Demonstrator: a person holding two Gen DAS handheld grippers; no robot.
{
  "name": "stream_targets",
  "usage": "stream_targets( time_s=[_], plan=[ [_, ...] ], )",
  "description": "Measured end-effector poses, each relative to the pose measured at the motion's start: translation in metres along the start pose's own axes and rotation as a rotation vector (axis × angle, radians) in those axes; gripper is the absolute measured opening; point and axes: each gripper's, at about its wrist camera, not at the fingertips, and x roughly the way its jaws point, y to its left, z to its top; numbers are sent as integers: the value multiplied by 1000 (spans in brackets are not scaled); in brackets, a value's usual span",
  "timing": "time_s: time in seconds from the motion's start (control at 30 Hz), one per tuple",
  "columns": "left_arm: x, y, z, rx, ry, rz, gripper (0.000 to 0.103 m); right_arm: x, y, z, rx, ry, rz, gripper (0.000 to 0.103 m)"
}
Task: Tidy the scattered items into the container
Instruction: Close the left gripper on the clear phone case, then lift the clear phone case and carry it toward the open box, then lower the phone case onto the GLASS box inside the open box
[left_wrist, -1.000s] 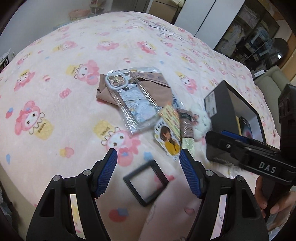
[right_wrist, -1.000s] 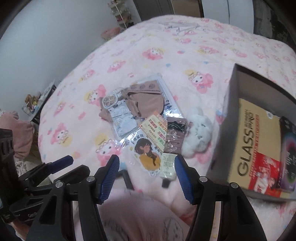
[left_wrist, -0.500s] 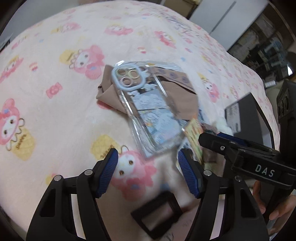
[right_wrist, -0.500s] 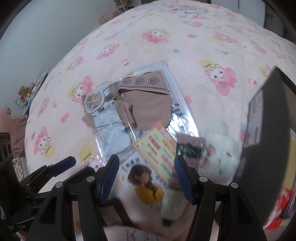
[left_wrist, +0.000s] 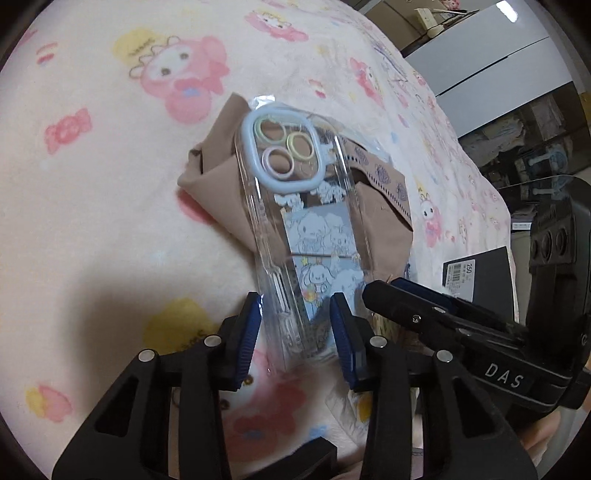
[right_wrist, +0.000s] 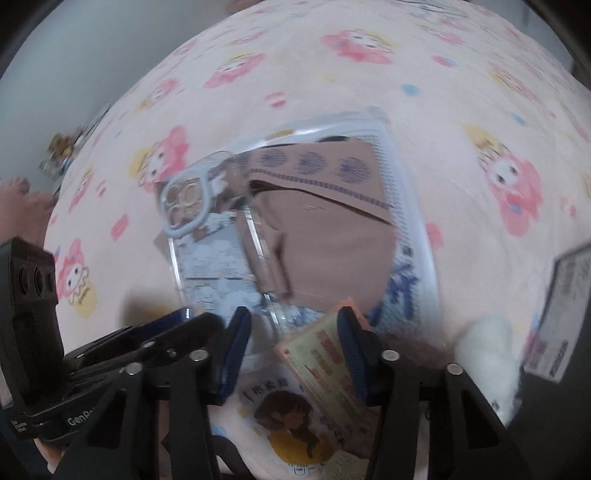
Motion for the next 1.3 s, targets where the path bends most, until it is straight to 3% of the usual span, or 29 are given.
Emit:
stream_targets(
  time_s=[0.1, 0.13, 0.17, 0.23, 0.4, 0.67, 0.87, 0.97, 1.3],
  plan=[
    [1, 11, 2, -44, 6, -42, 37, 4, 6, 5, -38, 11, 20, 38],
    [1, 13, 1, -49, 7, -50, 35, 7, 7, 5, -36, 27, 68, 29],
    [-1, 14, 1, -45, 5, -43, 33, 13, 5, 5, -18, 57, 136, 29],
    [-9, 12, -3, -27, 0, -26, 33, 17, 5, 1, -9, 72, 189, 29],
    [-40, -7, -13, 40, -39, 2, 32, -2, 15, -9, -22, 44, 214, 28],
    [-89, -56, -21, 150, -72, -57, 29, -66, 7, -32, 63, -93, 315, 28],
    [-106, -120, -43, 282, -74, -105, 29, -128, -11, -71, 113, -222, 303, 28],
    [-103, -155, -59, 336, -56, -150, 29, -166, -39, -95, 142, -276, 292, 28],
    [-47, -274, -115, 509, 63, -232, 29, -239, -143, -179, 256, -378, 168, 28]
  ],
)
